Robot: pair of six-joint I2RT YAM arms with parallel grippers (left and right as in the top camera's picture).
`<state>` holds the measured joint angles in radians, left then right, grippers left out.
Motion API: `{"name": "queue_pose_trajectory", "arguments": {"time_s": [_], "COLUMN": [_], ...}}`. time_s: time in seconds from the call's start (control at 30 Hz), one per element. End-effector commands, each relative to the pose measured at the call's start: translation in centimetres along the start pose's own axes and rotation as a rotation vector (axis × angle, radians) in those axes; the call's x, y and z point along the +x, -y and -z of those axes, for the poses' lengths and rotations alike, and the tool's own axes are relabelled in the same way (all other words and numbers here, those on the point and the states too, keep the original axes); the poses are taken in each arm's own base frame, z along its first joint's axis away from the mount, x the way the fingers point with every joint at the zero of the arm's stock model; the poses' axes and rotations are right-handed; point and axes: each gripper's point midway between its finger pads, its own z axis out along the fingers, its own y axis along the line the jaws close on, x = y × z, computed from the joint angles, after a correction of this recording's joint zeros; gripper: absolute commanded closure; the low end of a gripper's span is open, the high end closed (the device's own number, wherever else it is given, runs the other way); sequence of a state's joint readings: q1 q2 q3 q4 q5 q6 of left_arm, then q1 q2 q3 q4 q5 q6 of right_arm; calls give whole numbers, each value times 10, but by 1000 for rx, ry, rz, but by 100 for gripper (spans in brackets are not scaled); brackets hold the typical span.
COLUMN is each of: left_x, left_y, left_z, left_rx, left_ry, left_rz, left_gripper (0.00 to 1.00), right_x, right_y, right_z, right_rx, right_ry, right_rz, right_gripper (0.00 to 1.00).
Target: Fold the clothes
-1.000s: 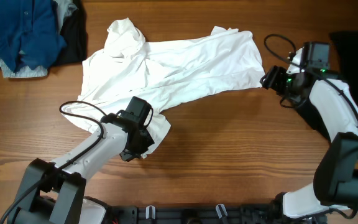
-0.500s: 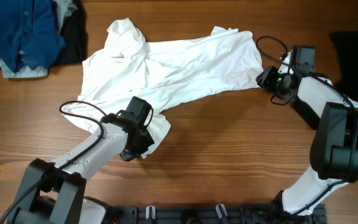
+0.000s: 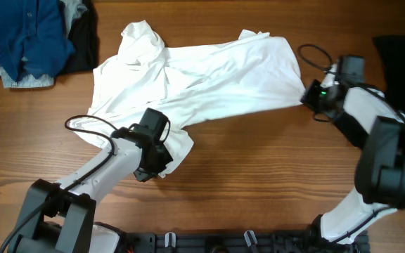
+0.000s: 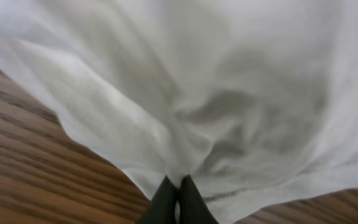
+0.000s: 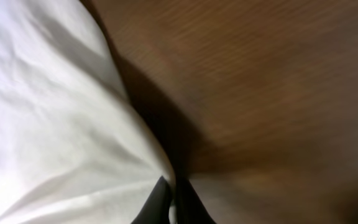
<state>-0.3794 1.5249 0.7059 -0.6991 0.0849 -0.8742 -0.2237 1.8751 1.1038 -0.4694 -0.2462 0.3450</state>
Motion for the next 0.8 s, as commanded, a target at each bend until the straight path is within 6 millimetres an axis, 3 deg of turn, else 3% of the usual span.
{"name": "queue_pose_trajectory", "arguments": {"time_s": [0.0, 0.03, 0.07, 0.13, 0.27, 0.47, 0.6, 0.77], "left_x": [-5, -6, -10, -18, -35, -49, -51, -55], "left_y": [-29, -29, -30, -29, -20, -18, -19, -22], "left_z": [-4, -2, 3, 13, 38, 65, 66, 66], "left_rx": [-66, -58, -41, -22, 39, 79, 73, 56], "left_ry": [-22, -28, -31, -13, 55, 169, 182, 201], "left_rz": [51, 38, 24, 16, -23, -56, -55, -52], "left_gripper": [96, 96, 96, 96, 96, 96, 96, 96], "right_x": [-60, -63, -67, -66, -54, -23, 4, 45], "right_y": [20, 25, 28, 25, 12, -37, -72, -96], "right_z": [86, 100, 127, 149, 162, 135, 100, 50], "right_rx": [41, 46, 27, 7, 9, -5, 21, 32], "right_ry": [194, 205, 218, 216, 180, 67, -23, -176], "right_rz": [33, 15, 4, 19, 97, 259, 361, 438], "right_gripper": [96, 96, 96, 96, 96, 96, 96, 92]}}
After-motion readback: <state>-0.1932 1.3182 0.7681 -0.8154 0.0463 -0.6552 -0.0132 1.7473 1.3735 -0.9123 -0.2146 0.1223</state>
